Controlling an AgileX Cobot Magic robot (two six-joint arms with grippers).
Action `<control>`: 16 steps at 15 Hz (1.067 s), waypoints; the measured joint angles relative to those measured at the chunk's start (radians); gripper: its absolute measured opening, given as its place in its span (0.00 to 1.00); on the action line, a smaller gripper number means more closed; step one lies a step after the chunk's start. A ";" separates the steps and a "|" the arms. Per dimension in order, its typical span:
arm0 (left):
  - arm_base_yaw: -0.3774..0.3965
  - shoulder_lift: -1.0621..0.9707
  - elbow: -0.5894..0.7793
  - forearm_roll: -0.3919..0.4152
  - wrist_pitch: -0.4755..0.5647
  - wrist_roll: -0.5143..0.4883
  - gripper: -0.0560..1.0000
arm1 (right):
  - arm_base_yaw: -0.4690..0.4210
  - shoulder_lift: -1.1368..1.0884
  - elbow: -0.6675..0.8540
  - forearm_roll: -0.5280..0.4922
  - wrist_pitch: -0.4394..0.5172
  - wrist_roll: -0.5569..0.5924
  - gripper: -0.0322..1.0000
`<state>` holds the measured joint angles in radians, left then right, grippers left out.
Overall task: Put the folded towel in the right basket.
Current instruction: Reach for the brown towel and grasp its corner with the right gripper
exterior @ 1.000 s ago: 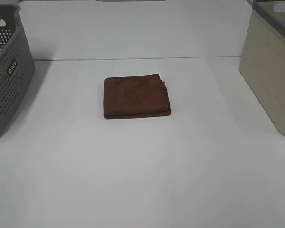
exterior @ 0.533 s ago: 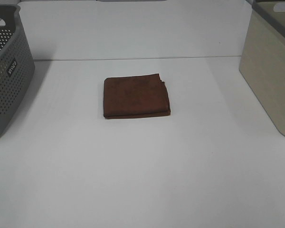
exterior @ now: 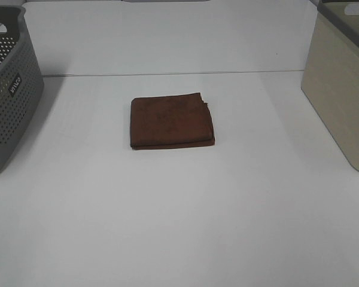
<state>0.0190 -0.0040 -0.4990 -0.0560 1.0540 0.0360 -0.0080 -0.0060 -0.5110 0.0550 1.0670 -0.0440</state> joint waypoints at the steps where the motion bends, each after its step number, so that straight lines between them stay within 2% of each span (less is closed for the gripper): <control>1: 0.000 0.000 0.000 0.000 0.000 0.000 0.97 | 0.000 0.000 0.000 0.000 0.000 0.000 0.74; 16: 0.000 0.000 0.000 0.000 0.000 0.000 0.97 | 0.000 0.000 0.000 0.000 0.000 0.000 0.74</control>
<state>0.0190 -0.0040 -0.4990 -0.0560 1.0540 0.0360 -0.0080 -0.0060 -0.5110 0.0550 1.0670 -0.0440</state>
